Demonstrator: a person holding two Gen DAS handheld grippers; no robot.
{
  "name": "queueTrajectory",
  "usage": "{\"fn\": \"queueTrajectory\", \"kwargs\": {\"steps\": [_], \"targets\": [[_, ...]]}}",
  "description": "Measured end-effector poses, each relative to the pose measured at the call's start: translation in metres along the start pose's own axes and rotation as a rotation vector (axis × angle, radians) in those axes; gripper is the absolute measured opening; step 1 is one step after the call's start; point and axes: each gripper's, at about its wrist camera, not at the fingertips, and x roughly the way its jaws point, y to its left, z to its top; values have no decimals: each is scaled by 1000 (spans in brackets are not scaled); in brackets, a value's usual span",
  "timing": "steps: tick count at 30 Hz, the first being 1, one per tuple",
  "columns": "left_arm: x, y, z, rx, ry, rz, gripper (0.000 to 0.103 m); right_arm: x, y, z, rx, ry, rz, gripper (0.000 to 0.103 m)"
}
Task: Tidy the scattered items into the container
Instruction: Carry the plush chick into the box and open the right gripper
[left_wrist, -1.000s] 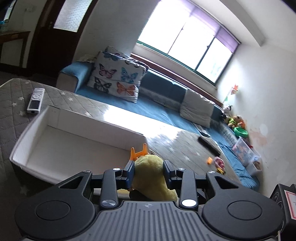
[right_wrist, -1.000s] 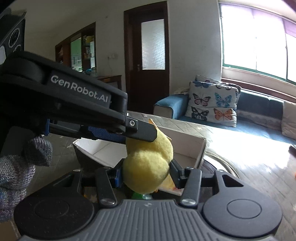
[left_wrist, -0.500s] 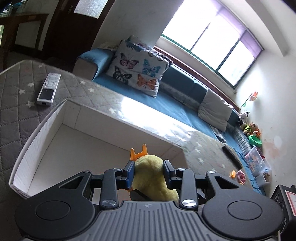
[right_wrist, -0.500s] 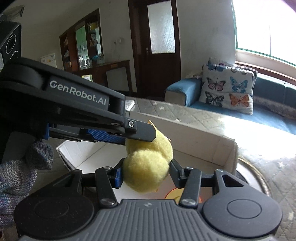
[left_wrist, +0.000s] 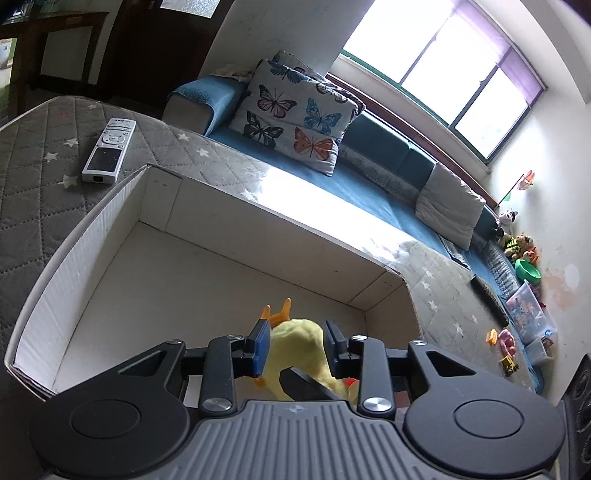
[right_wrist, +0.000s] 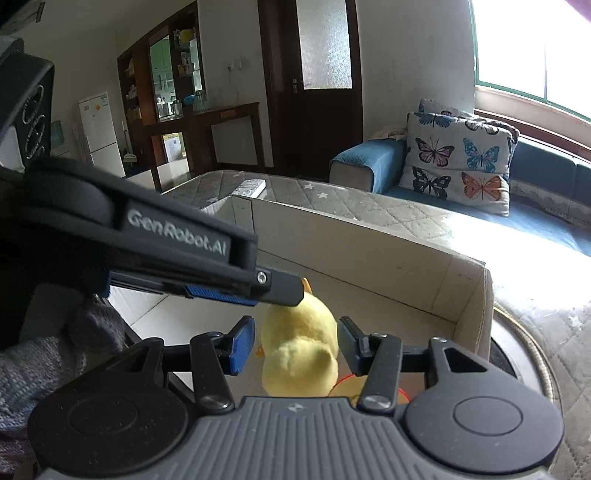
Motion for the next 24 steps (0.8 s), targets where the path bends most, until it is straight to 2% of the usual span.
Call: {"fn": "queueTrajectory", "kwargs": {"steps": [24], "targets": [[-44,-32,-22,105,-73,40,34,-55,11,0,-37,-74,-47,51]]}}
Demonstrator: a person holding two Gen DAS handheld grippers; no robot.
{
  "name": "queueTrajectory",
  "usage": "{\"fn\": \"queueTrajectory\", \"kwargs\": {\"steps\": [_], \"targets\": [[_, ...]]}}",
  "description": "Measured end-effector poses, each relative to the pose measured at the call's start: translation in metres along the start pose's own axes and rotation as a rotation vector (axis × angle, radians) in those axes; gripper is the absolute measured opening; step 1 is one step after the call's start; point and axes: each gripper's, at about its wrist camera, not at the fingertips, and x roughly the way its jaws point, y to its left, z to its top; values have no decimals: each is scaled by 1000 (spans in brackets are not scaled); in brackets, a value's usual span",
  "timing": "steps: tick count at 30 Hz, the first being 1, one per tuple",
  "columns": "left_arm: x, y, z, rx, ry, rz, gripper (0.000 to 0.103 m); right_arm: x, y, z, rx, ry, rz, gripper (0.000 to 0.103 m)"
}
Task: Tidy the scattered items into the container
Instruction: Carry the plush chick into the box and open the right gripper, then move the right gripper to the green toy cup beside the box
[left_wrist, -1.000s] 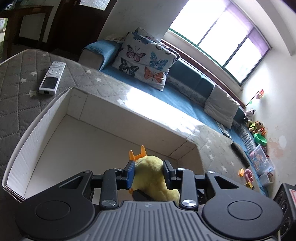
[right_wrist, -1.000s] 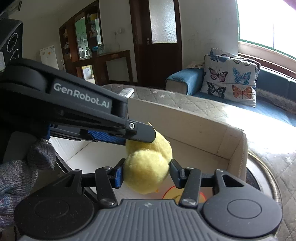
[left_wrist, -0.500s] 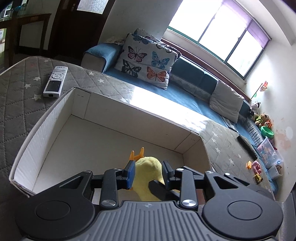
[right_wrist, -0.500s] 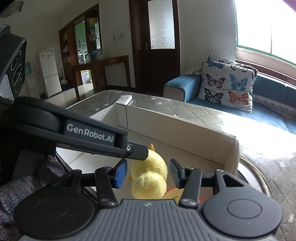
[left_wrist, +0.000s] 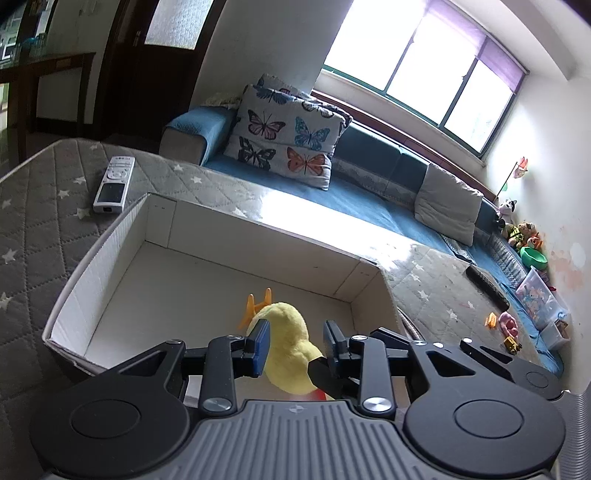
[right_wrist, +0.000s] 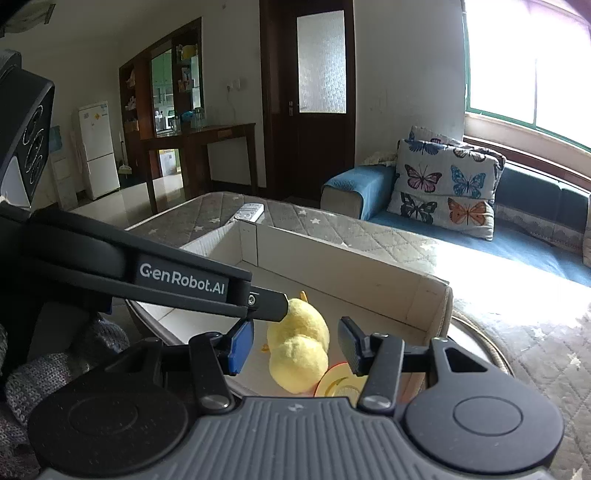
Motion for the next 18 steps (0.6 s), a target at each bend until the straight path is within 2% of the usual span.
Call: {"fn": "queueTrajectory", "kwargs": {"steps": [9,12,18], "targets": [[-19,-9,-10,22,-26,0,34,-27,9,-5,-21,-26,-16,52],[-25,-11,-14,34,-34,9,34,-35,11,-7,-18,-35,-21,57],[-34,-14,-22,43,-38,11,34,-48,14,-13,-18,-48,-28,58]]}}
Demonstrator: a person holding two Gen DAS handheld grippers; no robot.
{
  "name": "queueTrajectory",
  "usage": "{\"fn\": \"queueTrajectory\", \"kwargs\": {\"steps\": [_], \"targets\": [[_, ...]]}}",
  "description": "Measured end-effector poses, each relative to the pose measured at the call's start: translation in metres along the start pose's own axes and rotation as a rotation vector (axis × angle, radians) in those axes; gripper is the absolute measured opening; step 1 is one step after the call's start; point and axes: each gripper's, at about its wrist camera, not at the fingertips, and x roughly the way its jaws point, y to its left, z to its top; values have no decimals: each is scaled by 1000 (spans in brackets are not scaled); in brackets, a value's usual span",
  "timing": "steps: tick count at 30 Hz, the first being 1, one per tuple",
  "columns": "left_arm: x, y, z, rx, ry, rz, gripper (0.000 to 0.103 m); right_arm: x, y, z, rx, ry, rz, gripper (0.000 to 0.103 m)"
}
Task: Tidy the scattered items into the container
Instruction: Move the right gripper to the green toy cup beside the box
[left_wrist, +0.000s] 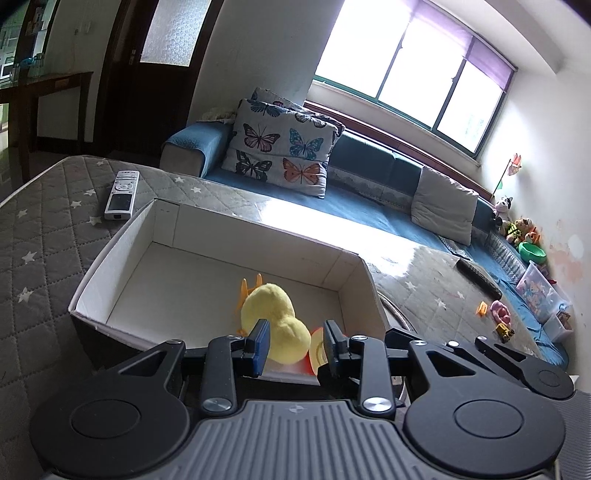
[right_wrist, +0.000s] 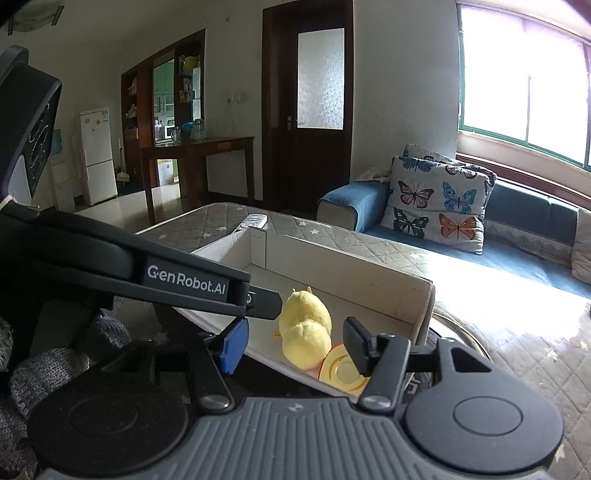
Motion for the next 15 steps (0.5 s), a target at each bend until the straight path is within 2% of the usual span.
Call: {"fn": "queueTrajectory", "kwargs": {"steps": [15], "targets": [[-23,-12,-20,28,-15,9,34,-33,8,-24,-11,-13,-33,58]]}}
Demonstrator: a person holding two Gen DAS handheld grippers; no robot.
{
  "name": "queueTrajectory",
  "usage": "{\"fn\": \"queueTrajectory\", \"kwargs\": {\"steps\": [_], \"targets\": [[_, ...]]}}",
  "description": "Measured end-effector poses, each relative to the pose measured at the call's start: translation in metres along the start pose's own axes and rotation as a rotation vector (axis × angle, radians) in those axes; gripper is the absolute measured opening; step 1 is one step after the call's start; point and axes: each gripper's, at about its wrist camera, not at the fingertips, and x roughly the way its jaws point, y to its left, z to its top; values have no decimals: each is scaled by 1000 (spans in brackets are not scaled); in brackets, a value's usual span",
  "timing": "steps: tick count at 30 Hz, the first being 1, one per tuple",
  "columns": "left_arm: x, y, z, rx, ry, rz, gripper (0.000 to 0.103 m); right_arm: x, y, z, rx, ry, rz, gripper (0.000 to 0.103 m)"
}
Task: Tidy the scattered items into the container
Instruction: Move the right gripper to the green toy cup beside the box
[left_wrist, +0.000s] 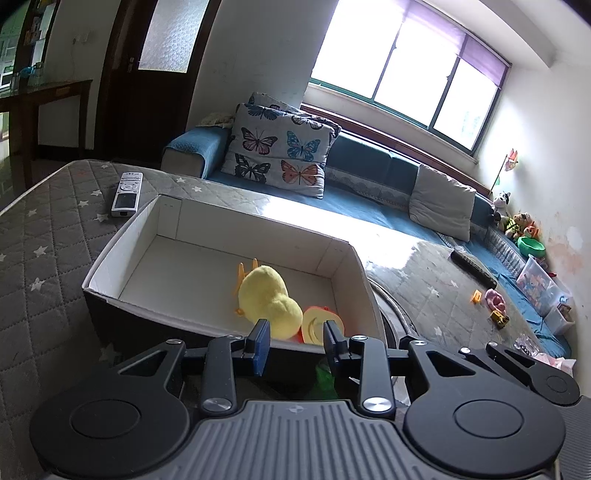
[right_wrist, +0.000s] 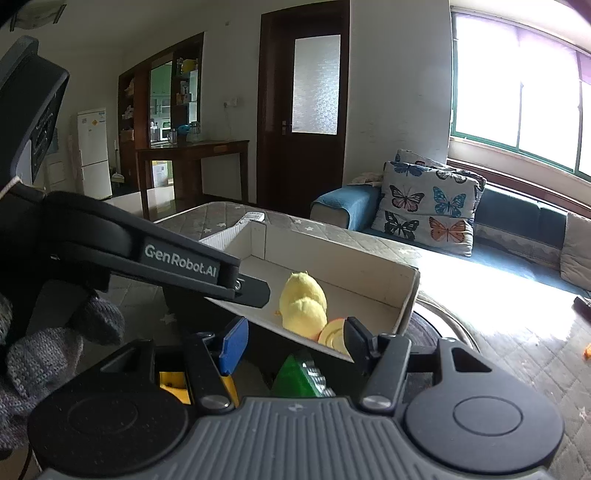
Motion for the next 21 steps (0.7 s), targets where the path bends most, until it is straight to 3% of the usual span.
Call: {"fn": "queueTrajectory", "kwargs": {"steps": [8,21], "targets": [[-10,-1,-12,-1,2,-14,35,-13,0,-24,13,22,-14,60],[2,-11,-33,18,73,-54,35,-8,-8,-56,92,79,-24,63]]}}
